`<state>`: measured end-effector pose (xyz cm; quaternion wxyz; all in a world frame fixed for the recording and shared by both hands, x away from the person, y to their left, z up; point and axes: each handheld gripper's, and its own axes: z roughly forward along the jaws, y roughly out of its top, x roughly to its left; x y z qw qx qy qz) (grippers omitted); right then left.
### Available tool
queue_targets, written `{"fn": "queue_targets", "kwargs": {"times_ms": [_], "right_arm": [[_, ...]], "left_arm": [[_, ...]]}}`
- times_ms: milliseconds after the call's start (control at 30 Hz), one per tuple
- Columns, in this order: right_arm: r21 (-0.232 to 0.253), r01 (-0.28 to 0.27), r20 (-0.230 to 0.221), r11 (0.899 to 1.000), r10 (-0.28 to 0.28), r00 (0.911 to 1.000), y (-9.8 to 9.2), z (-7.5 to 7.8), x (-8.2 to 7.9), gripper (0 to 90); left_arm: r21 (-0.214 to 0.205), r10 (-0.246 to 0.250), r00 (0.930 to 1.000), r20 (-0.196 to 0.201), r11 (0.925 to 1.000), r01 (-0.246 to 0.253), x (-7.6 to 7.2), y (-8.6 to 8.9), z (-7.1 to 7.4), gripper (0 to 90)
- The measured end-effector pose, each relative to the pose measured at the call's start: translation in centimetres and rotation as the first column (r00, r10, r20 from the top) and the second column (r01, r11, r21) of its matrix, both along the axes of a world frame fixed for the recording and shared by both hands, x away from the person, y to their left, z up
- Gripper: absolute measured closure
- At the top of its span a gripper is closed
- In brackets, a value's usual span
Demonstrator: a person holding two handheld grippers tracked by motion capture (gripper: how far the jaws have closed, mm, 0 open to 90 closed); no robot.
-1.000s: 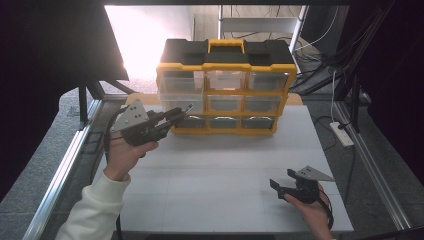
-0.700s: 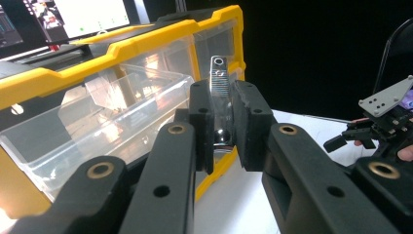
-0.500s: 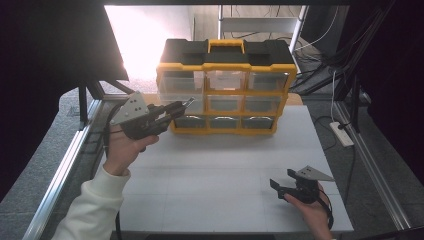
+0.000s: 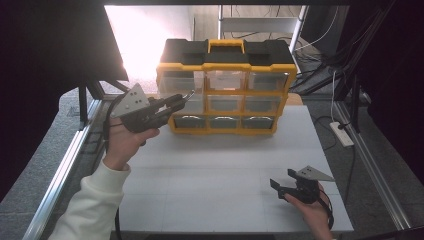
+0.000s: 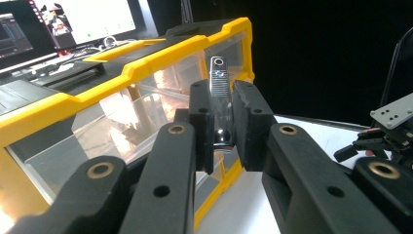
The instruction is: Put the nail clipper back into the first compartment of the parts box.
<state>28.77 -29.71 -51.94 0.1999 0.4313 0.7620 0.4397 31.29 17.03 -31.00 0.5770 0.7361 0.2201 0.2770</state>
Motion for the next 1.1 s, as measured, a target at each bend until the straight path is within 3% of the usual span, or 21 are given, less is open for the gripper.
{"fn": "queue_targets", "kwargs": {"times_ms": [767,1100], "right_arm": [[-0.001,-0.003,-0.002,1.0,0.003,1.0,0.0,0.0,0.0,17.9],[0.001,-0.003,-0.001,1.0,0.003,1.0,0.0,0.0,0.0,17.9]], "left_arm": [[0.007,0.032,0.9995,-0.002,0.9994,-0.032,1.4,0.1,1.0,79.2],[0.015,0.054,0.9984,-0.012,0.9984,-0.054,2.6,-0.1,1.2,79.2]]}}
